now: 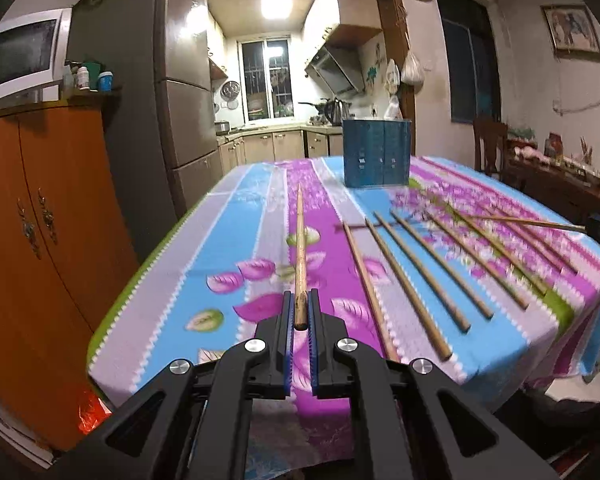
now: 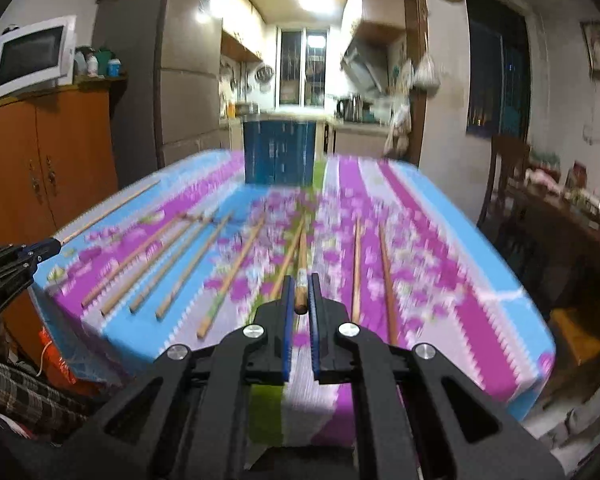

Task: Organize utensils
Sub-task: 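Lift both held chopsticks and carry them over the blue utensil holder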

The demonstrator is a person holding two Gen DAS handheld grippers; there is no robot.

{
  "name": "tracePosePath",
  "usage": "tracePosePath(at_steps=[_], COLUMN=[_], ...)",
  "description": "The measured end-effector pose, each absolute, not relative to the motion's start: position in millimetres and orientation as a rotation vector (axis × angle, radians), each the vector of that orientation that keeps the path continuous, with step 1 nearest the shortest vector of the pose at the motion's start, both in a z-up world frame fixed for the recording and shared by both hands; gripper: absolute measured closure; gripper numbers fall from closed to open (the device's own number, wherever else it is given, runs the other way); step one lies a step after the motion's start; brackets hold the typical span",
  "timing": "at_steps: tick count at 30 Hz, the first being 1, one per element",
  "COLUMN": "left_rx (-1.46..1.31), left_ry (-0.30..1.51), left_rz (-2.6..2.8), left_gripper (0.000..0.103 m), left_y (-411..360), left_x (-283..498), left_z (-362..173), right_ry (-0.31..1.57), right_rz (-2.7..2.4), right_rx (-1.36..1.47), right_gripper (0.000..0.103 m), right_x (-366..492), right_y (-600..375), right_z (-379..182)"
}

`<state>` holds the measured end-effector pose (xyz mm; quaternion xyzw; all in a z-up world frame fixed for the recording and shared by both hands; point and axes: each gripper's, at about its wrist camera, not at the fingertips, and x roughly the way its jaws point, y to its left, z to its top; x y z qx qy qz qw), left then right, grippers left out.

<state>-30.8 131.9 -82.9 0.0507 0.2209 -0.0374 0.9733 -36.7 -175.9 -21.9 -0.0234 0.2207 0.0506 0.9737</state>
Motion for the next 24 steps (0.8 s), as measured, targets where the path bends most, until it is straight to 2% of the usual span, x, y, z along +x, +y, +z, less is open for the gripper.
tracePosePath(at_steps=[7, 15, 24], left_rx=[0.086, 0.000, -0.070], left_ry=[0.510, 0.675, 0.639], left_rz=[-0.105, -0.208, -0.256], left_gripper=[0.096, 0.096, 0.096], left_y=[138.1, 152.9, 165.1], left_x=[-22.8, -3.2, 13.4], left_z=[-55.2, -43.1, -2.6], right_ry=[0.337, 0.310, 0.264], right_rz=[0.110, 0.122, 0.163], right_rx=[-0.078, -0.080, -0.105], right_gripper=[0.098, 0.098, 0.098], right_x=[-35.9, -33.4, -22.7], right_y=[-179.3, -182.0, -177.5], right_z=[14.6, 22.0, 37.3])
